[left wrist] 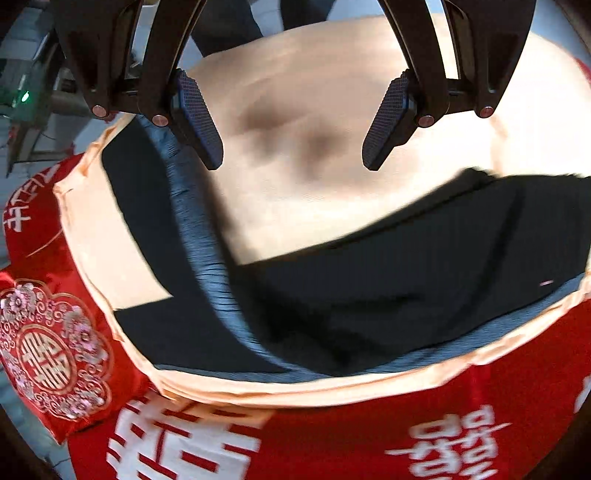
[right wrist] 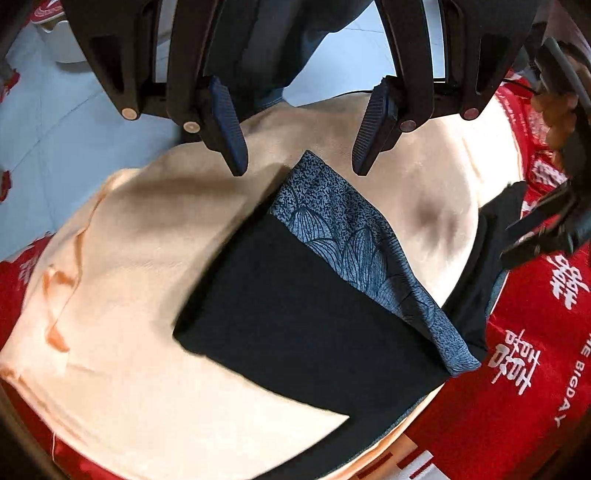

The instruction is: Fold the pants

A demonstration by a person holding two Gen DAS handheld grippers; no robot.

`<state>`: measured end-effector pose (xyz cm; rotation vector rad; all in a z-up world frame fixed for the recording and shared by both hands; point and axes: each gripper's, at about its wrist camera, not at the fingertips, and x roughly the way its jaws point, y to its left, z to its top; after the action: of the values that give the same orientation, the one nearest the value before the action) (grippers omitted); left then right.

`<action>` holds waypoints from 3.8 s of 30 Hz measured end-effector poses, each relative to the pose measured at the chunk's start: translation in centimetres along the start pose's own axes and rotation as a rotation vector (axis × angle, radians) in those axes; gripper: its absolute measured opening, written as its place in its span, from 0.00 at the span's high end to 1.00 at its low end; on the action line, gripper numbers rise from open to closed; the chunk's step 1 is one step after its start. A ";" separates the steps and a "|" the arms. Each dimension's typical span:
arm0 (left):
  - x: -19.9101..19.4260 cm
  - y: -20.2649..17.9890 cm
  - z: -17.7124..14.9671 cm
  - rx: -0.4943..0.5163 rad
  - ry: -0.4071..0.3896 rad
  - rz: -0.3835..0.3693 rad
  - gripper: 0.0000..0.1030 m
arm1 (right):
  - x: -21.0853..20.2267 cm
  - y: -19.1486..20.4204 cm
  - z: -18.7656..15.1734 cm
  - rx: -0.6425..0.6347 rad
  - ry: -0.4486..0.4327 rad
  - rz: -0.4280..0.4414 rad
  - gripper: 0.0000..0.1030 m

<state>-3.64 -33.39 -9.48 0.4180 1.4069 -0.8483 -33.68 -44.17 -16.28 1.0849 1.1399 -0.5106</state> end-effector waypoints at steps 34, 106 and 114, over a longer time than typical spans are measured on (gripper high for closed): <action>0.9 -7.3 9.4 -0.012 0.068 -0.166 0.88 | -10.5 1.4 15.3 -0.147 -0.051 0.330 0.97; 8.7 0.6 12.3 -0.154 0.010 0.426 0.34 | -3.9 -5.2 28.2 -0.148 -0.082 -0.067 0.58; 8.8 1.2 12.2 -0.182 0.007 0.429 0.34 | -3.8 -7.7 29.6 0.008 -0.143 -0.011 0.58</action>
<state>5.04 -43.64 -16.34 0.5573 1.3221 -0.3681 -27.44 -74.30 -15.47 1.0327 1.0197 -0.5919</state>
